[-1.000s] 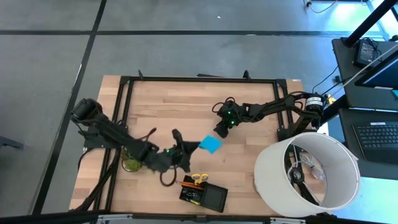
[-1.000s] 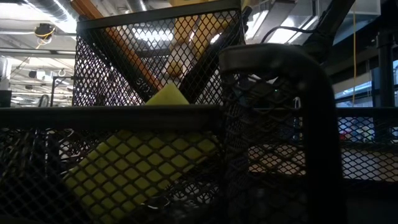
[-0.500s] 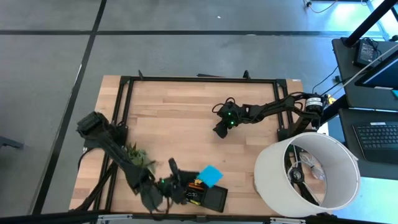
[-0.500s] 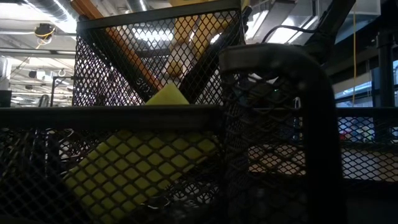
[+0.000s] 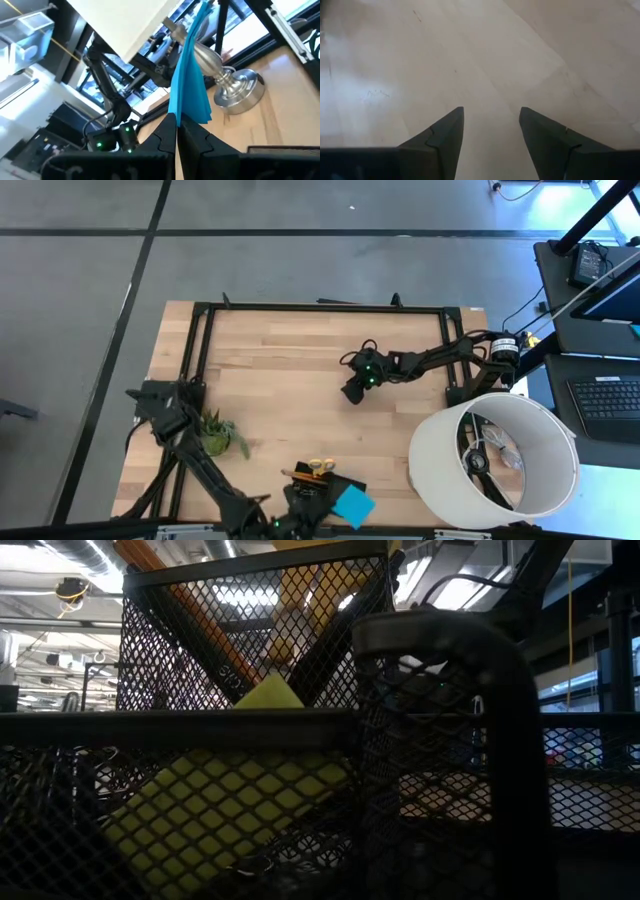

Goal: Pick and place office supplies into organizer
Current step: Put the blue sticky notes into the black desk organizer

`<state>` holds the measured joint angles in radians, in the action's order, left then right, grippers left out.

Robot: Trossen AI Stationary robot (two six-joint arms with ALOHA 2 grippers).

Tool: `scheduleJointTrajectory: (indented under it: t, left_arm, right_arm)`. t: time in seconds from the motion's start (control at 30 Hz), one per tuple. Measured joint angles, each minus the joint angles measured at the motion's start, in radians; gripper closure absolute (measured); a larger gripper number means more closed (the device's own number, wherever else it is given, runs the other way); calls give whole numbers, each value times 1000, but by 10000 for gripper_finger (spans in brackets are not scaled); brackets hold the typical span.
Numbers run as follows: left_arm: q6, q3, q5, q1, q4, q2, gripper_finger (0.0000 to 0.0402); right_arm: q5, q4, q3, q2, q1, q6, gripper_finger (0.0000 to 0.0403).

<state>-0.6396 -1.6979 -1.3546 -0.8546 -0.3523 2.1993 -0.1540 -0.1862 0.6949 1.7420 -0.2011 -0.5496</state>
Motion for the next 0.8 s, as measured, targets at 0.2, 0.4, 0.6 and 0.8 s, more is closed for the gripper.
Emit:
scheduleJointTrajectory:
  t: [0.2,0.4,0.6,0.8]
  left_arm:
    - [33,-119,-33,-21,6,110,400]
    - [102,-160,-73,-23,8,178,400]
    - [201,-167,-84,-14,11,207,400]
    - [249,-167,-99,-15,11,236,400]
  right_arm:
    - [-2,-1,0,0,21,-27,203]
    - [15,0,0,0,50,-51,203]
    - [38,0,0,0,87,-74,203]
    - [44,1,0,0,109,-75,203]
